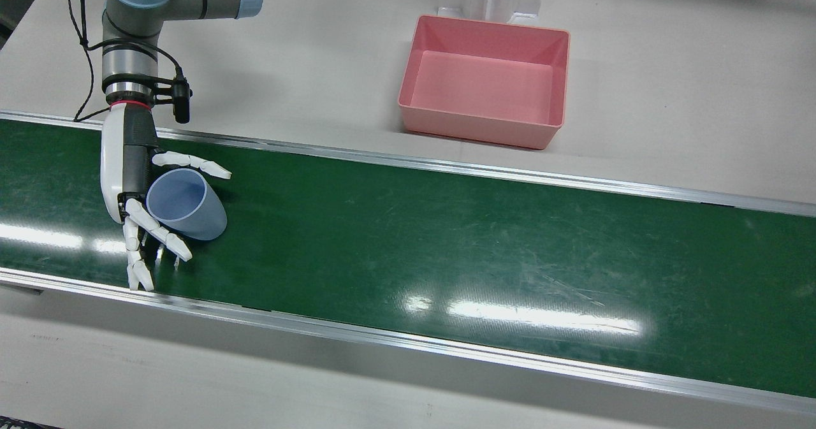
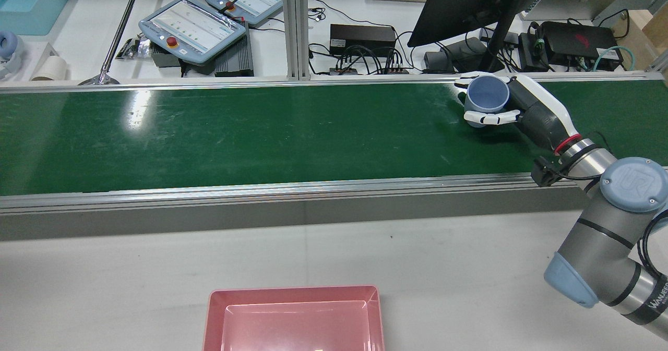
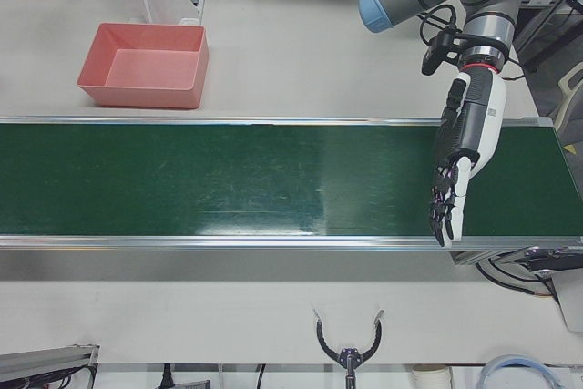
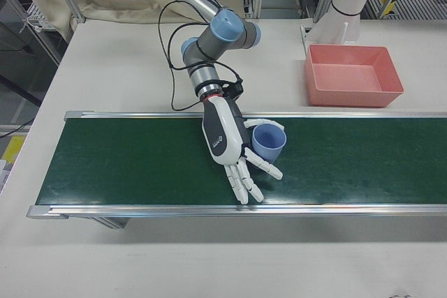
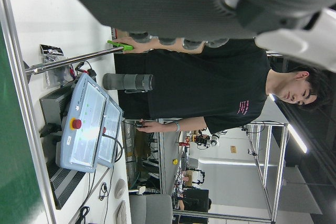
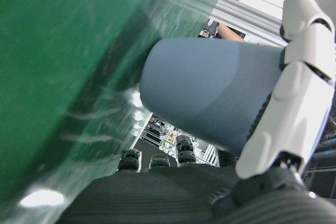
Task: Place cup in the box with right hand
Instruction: 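Lift the cup off the belt and carry it toward the pink box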
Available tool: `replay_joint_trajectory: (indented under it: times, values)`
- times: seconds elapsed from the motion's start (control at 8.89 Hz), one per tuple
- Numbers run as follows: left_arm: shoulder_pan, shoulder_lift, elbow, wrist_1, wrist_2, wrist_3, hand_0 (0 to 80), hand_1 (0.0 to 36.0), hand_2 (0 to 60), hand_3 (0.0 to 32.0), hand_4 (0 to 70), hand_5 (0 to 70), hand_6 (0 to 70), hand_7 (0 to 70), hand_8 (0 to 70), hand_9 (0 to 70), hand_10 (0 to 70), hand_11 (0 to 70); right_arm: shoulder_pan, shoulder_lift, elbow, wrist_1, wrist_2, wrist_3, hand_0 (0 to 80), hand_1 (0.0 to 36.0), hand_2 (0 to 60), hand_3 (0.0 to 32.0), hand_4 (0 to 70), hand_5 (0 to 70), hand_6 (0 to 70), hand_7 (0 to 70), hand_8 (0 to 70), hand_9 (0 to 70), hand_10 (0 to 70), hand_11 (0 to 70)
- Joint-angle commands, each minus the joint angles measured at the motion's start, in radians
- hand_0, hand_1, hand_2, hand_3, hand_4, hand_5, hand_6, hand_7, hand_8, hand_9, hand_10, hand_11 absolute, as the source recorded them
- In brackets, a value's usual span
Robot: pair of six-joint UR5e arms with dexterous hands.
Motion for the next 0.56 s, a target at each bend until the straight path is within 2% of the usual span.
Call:
replay_joint_trajectory:
  times: [0.0,0.11,0.22,0.45]
  values:
    - [0.000,0.000,0.000,0.000,0.000,0.000,0.0,0.0,0.0,0.0,0.0,0.0,0.0,0.0,0.0,0.0,0.0,0.0,0.006,-0.011,0.046,0.006,0.121,0.000,54.1,36.0,60.0,0.0,61.2,19.5,43.6,70.0,68.5,70.0,50.8,70.0]
    - [0.000,0.000,-0.002,0.002,0.000,0.000,0.0,0.0,0.0,0.0,0.0,0.0,0.0,0.0,0.0,0.0,0.0,0.0,0.006,-0.011,0.068,0.006,0.123,0.002,61.6,36.0,60.0,0.0,61.4,23.1,47.1,70.0,70.0,70.0,58.5,70.0]
    - [0.000,0.000,-0.002,0.002,0.001,0.000,0.0,0.0,0.0,0.0,0.0,0.0,0.0,0.0,0.0,0.0,0.0,0.0,0.030,-0.013,0.153,0.003,0.122,-0.006,53.7,36.0,60.0,0.0,54.4,20.9,44.3,70.0,70.0,70.0,53.1,70.0]
    - [0.000,0.000,-0.002,0.002,0.001,0.000,0.0,0.0,0.0,0.0,0.0,0.0,0.0,0.0,0.0,0.0,0.0,0.0,0.093,-0.014,0.265,-0.006,0.117,-0.058,52.6,36.0,60.0,0.0,62.4,19.2,42.6,70.0,70.0,70.0,49.3,70.0]
